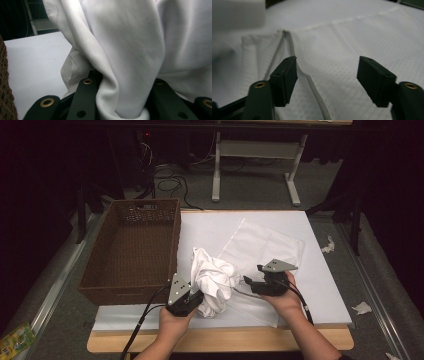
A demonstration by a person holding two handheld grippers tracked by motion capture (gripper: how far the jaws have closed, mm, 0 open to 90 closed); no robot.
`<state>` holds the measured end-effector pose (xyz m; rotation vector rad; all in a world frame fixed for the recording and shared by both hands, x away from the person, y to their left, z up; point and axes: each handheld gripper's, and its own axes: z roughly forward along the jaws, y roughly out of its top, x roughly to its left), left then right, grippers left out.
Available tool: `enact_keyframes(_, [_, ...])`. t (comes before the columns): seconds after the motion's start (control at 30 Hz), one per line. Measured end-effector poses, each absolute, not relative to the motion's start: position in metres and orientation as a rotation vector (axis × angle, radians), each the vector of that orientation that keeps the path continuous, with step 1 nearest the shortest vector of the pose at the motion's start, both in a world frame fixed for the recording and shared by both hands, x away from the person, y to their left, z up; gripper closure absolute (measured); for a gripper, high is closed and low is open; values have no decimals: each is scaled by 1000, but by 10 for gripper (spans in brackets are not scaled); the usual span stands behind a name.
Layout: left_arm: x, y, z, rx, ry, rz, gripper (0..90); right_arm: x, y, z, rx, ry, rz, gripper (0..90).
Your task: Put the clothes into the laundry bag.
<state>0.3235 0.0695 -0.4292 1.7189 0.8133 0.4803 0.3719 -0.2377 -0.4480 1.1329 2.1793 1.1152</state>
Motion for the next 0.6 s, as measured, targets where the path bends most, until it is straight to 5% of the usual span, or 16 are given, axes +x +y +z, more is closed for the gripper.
enact_keyframes(0.43, [321, 64, -427, 1722, 805, 453, 708, 372, -245, -464, 1077, 2279, 999, 843])
enact_keyframes(0.6, [318, 55, -432, 1749, 785, 432, 708, 371, -249, -456, 1067, 2257, 1037, 880])
